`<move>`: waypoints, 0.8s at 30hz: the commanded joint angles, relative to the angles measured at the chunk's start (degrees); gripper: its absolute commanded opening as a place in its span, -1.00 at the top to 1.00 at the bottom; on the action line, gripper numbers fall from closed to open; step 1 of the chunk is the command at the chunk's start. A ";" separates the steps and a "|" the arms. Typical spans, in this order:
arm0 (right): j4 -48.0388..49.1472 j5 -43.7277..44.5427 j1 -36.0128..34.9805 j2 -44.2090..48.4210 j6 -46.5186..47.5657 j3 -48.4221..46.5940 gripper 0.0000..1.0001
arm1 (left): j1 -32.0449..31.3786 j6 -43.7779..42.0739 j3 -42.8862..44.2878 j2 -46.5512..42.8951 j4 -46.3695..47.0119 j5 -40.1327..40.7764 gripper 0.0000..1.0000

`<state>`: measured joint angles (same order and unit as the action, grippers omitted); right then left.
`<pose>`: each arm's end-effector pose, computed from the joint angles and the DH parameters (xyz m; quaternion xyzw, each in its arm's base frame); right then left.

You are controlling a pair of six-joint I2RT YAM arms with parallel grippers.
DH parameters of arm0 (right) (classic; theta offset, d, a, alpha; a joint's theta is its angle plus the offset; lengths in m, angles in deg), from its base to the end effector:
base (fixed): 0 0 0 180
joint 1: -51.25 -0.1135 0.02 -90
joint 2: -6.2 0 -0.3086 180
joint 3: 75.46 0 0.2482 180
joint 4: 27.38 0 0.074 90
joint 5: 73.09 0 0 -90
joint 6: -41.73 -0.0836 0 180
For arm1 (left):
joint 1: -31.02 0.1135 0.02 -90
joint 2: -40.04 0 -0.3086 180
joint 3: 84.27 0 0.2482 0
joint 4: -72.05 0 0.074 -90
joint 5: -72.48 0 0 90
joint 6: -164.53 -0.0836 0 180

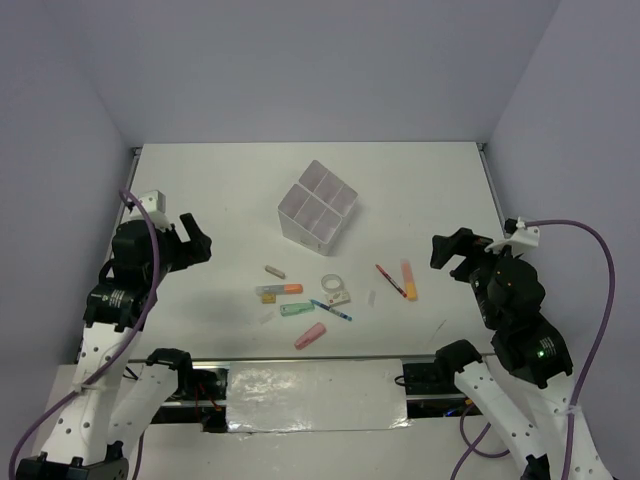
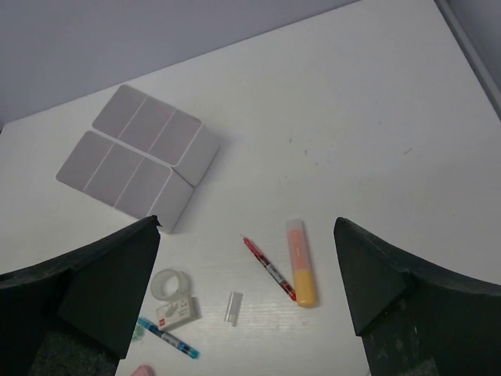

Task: Sort the stationery into containers
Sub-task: Pick up the pen cap from the center of the board.

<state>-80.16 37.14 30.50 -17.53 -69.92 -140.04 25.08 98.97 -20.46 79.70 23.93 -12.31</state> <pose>0.0798 -0.0007 0.3685 0.1166 0.7638 0.0970 0.6274 0.1526 -0.0082 0.3481 -0.1591 0.8228 -0.1058 0.5353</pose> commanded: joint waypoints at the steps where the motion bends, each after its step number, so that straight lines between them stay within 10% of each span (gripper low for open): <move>1: -0.94 4.54 -0.34 0.52 -1.99 -1.53 -0.99 | -0.22 1.04 0.54 -0.11 1.87 0.24 -0.99; 10: -0.59 1.75 -0.25 0.61 -3.49 -0.74 -0.99 | -0.22 8.58 0.80 2.43 -2.50 4.62 -0.99; 18: -0.77 -4.49 -0.34 -7.37 -4.63 -0.31 -0.99 | -0.65 30.20 -7.43 9.82 -1.74 -7.32 -0.89; 24: 0.90 -5.55 -0.43 -11.69 -5.86 1.02 -0.99 | -10.57 52.60 -9.57 4.82 -7.26 5.50 -0.91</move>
<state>-81.25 32.82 30.50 -28.17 -74.66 -139.19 18.64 136.22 -31.32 87.74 17.86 -12.42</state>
